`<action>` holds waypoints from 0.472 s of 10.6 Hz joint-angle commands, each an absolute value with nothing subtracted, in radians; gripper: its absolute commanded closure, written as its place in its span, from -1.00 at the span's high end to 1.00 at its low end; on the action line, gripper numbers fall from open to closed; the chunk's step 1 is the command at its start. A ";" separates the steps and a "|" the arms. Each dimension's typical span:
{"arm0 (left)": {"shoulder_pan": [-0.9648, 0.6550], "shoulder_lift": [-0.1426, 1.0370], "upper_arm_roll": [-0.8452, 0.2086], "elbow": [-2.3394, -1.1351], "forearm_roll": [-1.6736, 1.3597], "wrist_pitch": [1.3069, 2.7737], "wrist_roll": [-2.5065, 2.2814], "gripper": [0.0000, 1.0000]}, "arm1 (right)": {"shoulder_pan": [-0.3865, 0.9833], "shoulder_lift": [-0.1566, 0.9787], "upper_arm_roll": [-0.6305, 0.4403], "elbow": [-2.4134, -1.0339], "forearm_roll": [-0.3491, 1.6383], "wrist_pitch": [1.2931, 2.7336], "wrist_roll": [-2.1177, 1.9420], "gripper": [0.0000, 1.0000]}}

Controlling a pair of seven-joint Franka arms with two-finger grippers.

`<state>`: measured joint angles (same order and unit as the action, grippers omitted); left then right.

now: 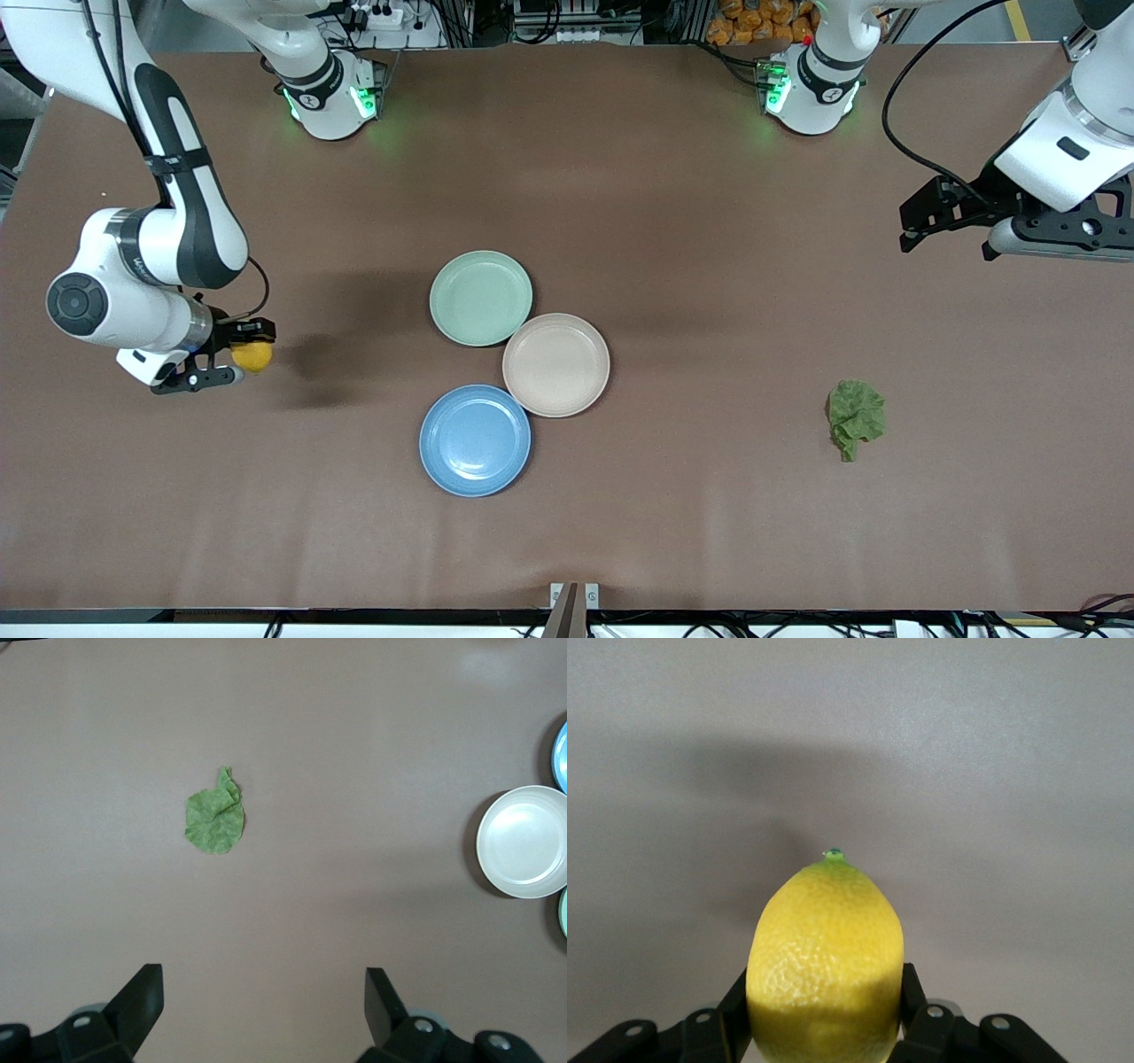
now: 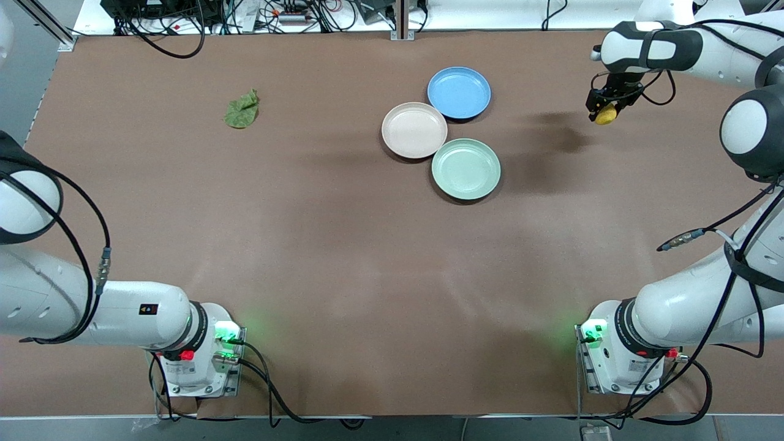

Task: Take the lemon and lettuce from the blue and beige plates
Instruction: 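Carry the lemon away from the plates and lower it to the table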

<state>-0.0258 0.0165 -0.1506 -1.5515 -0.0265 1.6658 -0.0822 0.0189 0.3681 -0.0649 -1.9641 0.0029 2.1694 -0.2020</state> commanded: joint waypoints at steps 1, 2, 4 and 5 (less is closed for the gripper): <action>-0.021 0.025 -0.150 -1.529 -0.044 1.646 -0.061 1.00 | 0.002 0.333 -0.049 -2.043 -0.012 2.253 -0.209 -0.26; -0.021 0.025 -0.150 -1.529 -0.044 1.646 -0.061 1.00 | 0.002 0.336 -0.049 -2.065 -0.012 2.291 -0.209 -0.26; -0.021 0.025 -0.150 -1.529 -0.043 1.646 -0.061 1.00 | 0.002 0.345 -0.049 -2.083 -0.012 2.336 -0.207 -0.26; -0.021 0.023 -0.150 -1.529 -0.041 1.646 -0.061 1.00 | 0.002 0.356 -0.049 -2.083 -0.012 2.347 -0.207 -0.26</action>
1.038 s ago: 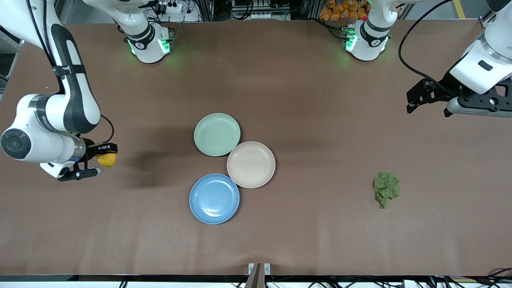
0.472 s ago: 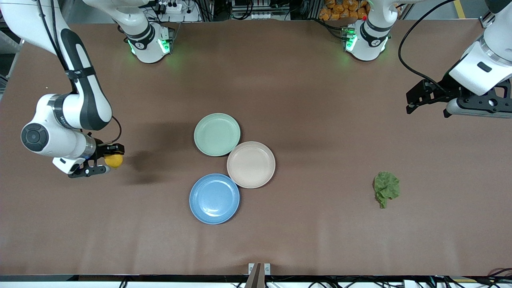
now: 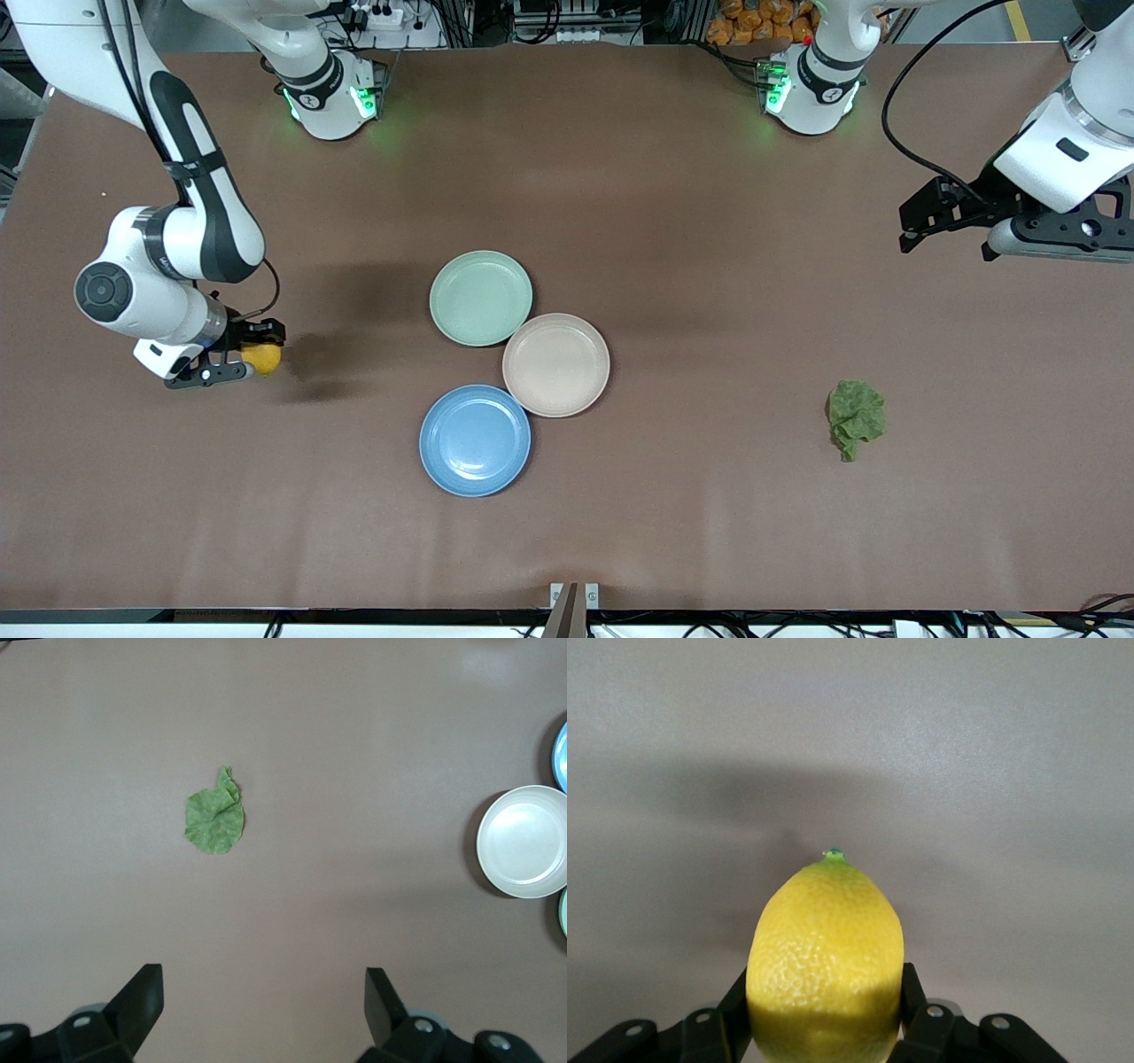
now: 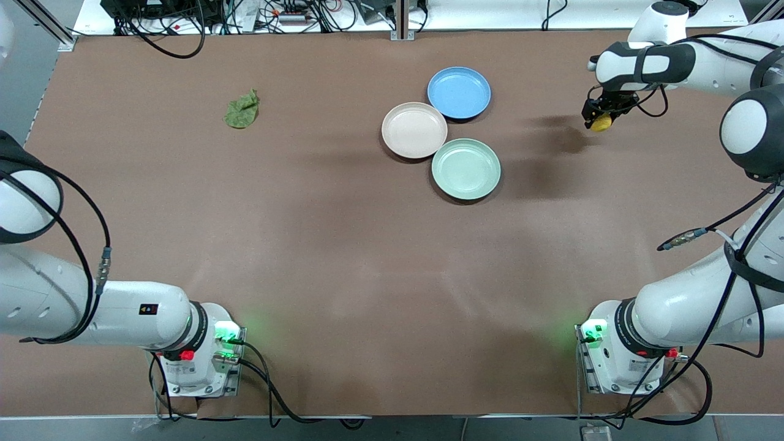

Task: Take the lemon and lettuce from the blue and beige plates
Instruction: 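Carry the lemon away from the plates and lower it to the table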

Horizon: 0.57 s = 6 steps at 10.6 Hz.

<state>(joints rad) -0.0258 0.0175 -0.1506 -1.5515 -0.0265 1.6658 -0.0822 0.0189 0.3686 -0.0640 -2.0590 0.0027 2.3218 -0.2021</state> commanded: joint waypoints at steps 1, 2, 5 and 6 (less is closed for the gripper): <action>-0.020 0.021 -0.147 -1.528 -0.040 1.646 -0.063 1.00 | 0.003 0.365 -0.048 -2.085 -0.012 2.362 -0.207 -0.26; -0.020 0.020 -0.143 -1.529 -0.037 1.646 -0.060 1.00 | 0.005 0.377 -0.048 -2.083 -0.011 2.373 -0.206 -0.26; -0.020 0.020 -0.143 -1.529 -0.037 1.646 -0.061 1.00 | 0.008 0.412 -0.048 -2.083 -0.009 2.420 -0.204 -0.26; -0.021 0.021 -0.143 -1.529 -0.037 1.646 -0.061 1.00 | 0.008 0.422 -0.048 -2.083 -0.009 2.436 -0.203 -0.26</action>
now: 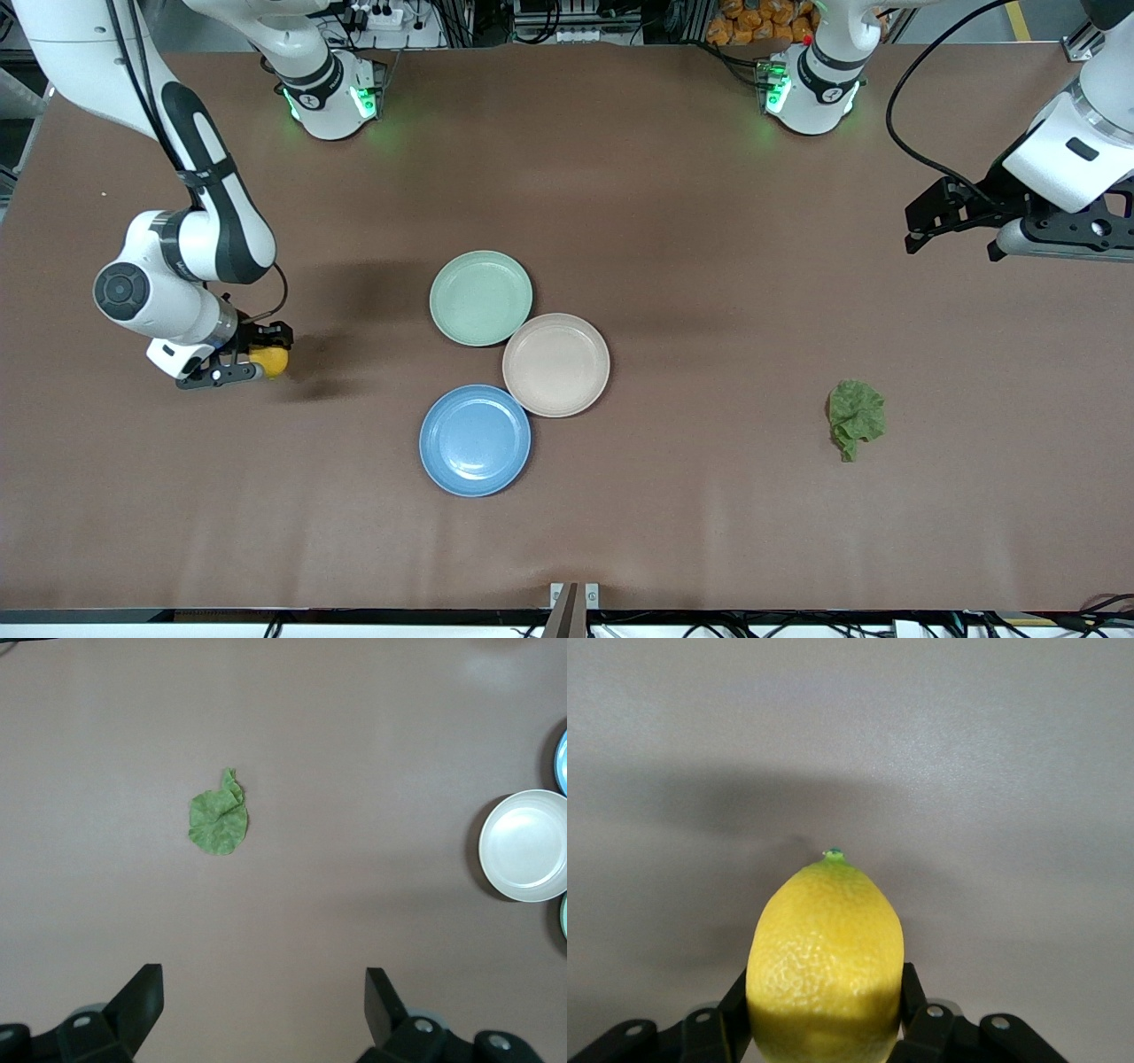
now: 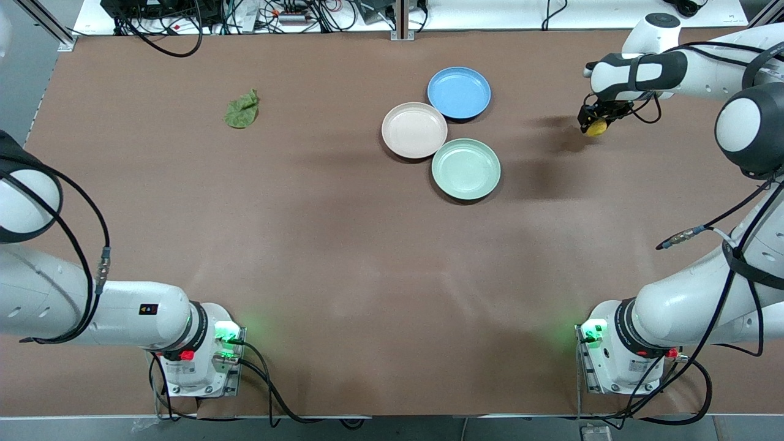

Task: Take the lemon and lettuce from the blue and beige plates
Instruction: 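Carry the lemon away from the plates and lower it to the table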

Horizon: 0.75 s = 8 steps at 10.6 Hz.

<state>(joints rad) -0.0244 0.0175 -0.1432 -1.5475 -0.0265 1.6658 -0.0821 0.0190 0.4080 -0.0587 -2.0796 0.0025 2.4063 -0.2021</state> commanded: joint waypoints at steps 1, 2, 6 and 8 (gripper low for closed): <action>-0.020 0.021 -0.143 -1.529 -0.037 1.646 -0.060 1.00 | 0.008 0.428 -0.048 -2.082 -0.009 2.444 -0.202 -0.26; -0.020 0.021 -0.143 -1.529 -0.038 1.646 -0.060 1.00 | 0.008 0.437 -0.046 -2.082 -0.008 2.450 -0.202 -0.26; -0.021 0.023 -0.143 -1.529 -0.043 1.646 -0.069 1.00 | 0.008 0.475 -0.046 -2.080 -0.005 2.508 -0.198 -0.24; -0.021 0.023 -0.143 -1.528 -0.041 1.646 -0.072 1.00 | 0.008 0.480 -0.046 -2.079 -0.002 2.513 -0.198 -0.16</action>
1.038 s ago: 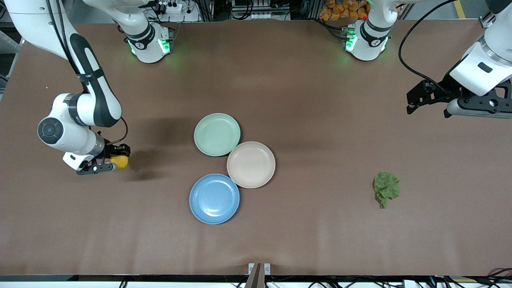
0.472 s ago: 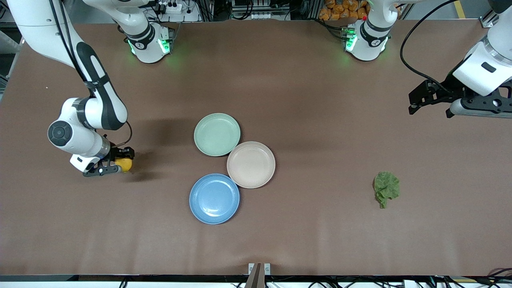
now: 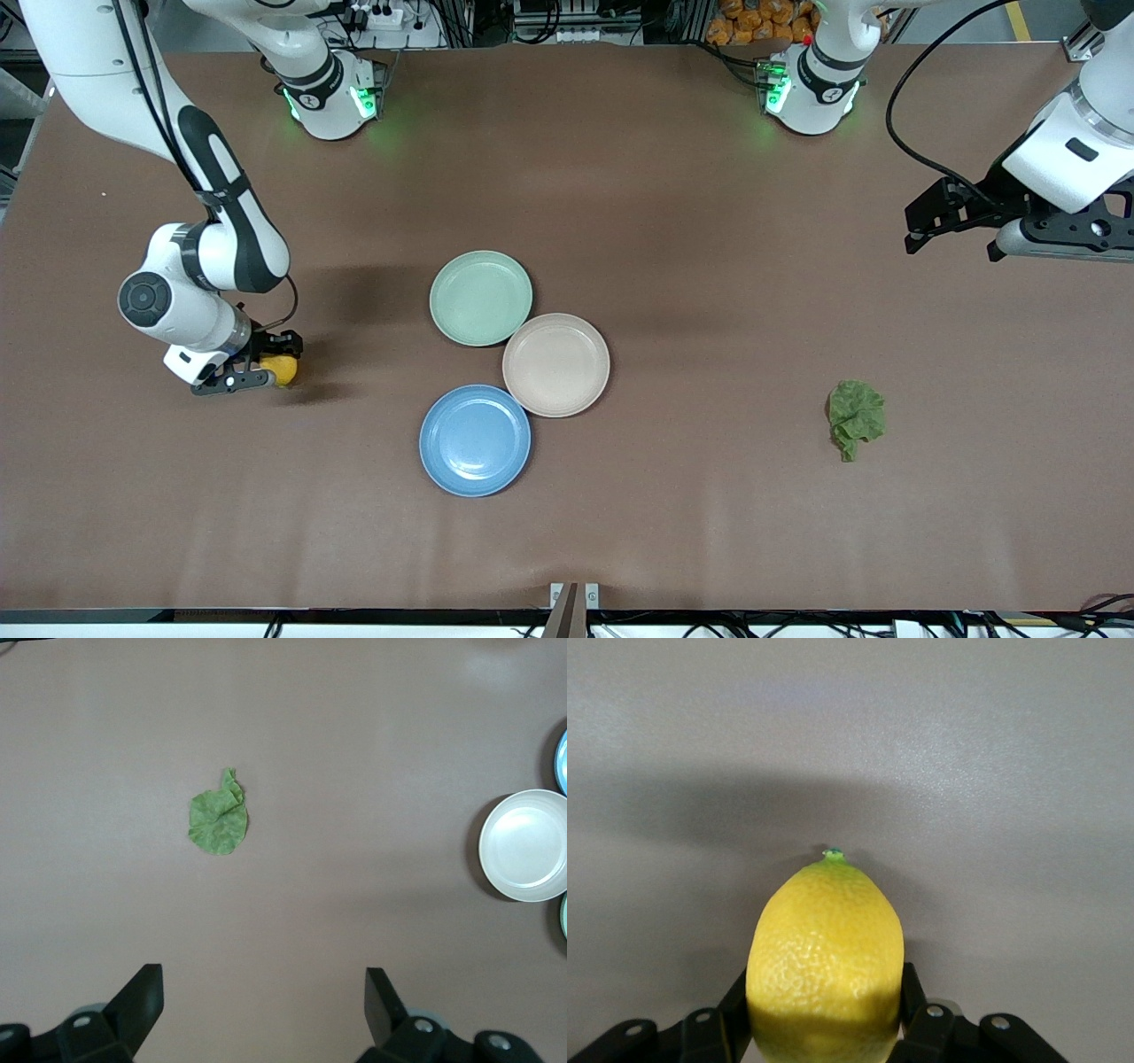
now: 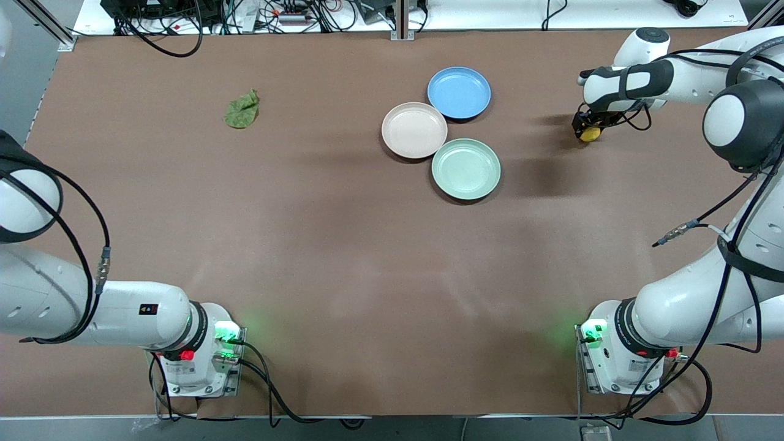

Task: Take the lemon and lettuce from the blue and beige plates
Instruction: 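Carry the lemon away from the plates and lower it to the table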

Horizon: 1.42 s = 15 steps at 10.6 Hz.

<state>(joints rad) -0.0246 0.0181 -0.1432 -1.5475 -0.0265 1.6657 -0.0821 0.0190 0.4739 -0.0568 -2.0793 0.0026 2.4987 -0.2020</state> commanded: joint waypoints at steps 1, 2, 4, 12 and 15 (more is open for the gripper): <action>-0.021 0.023 -0.143 -1.529 -0.041 1.646 -0.072 1.00 | 0.008 0.480 -0.046 -2.079 -0.002 2.513 -0.198 -0.04; -0.021 0.023 -0.143 -1.528 -0.040 1.646 -0.072 1.00 | 0.008 0.482 -0.046 -2.077 -0.002 2.513 -0.198 0.33; -0.021 0.023 -0.143 -1.529 -0.041 1.646 -0.072 1.00 | 0.006 0.480 -0.046 -2.069 -0.002 2.502 -0.204 1.00; -0.021 0.025 -0.143 -1.529 -0.037 1.646 -0.074 1.00 | 0.000 0.468 -0.044 -1.887 0.003 2.197 -0.198 1.00; -0.021 0.025 -0.143 -1.529 -0.037 1.646 -0.074 1.00 | 0.000 0.468 -0.046 -1.797 0.003 2.060 -0.193 1.00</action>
<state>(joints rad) -0.0246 0.0198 -0.1425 -1.5474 -0.0265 1.6657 -0.0821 0.0178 0.4733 -0.0590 -1.8354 0.0034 2.1174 -0.2011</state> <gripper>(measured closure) 0.000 0.000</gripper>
